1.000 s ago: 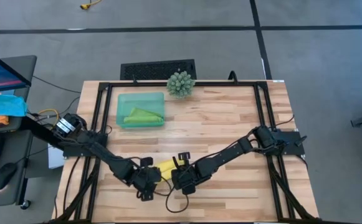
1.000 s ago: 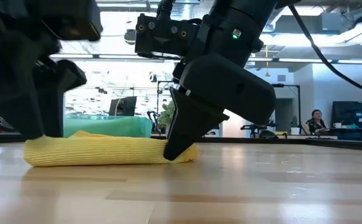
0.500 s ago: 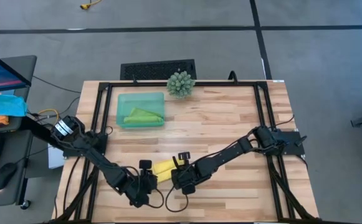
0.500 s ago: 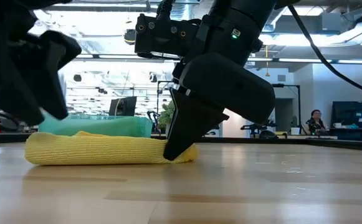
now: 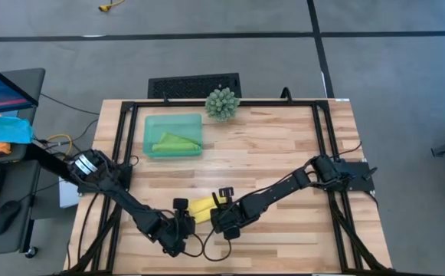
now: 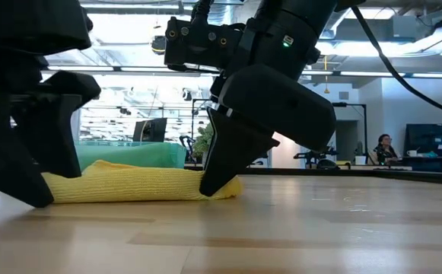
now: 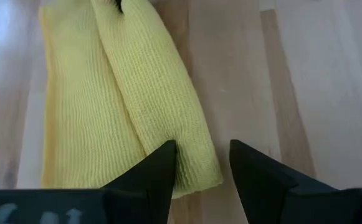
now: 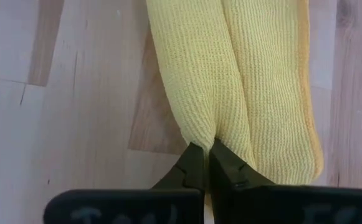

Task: Roll microfiber towels into tight, uniform cylinder then place into a basket
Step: Roll the yellow towel

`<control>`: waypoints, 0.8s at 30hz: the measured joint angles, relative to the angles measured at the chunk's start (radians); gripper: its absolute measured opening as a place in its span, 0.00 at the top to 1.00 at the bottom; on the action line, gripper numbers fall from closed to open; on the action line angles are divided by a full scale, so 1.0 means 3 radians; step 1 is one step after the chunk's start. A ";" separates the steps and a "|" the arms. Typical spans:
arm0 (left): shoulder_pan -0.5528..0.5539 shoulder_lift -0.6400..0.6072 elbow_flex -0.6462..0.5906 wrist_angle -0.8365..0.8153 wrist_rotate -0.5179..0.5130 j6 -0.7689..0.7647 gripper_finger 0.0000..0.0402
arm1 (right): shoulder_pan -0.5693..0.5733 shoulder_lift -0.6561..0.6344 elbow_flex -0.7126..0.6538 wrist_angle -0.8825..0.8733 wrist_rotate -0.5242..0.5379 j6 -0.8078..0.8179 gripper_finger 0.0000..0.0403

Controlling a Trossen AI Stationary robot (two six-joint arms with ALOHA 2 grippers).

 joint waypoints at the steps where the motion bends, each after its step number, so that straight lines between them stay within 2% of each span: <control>1: -0.0002 0.0008 0.0000 -0.0023 -0.0047 -0.0045 0.64 | 0.0000 0.0000 -0.0001 0.0000 0.0000 0.0000 0.96; 7: 0.0037 0.0008 -0.0010 -0.0328 -0.0333 -0.0753 0.64 | 0.0013 0.0003 0.0024 -0.0021 -0.0008 0.0001 0.93; 11: 0.0107 0.0006 -0.0007 -0.0651 -0.0339 -0.1301 0.72 | 0.0054 0.0023 0.0147 -0.0061 -0.0035 -0.0005 0.94; 17: 0.0145 -0.0006 -0.0007 -0.0446 -0.0206 -0.1015 0.95 | 0.0078 0.0033 0.0244 -0.0131 -0.0077 -0.0008 0.95; 22: 0.0164 -0.0012 0.0050 -0.0460 -0.0047 -0.1044 0.95 | 0.0072 0.0032 0.0248 -0.0140 -0.0127 0.0055 0.93; 24: 0.0190 -0.0064 0.0075 -0.0474 0.0162 -0.1127 0.95 | 0.0072 0.0032 0.0248 -0.0131 -0.0132 0.0057 0.94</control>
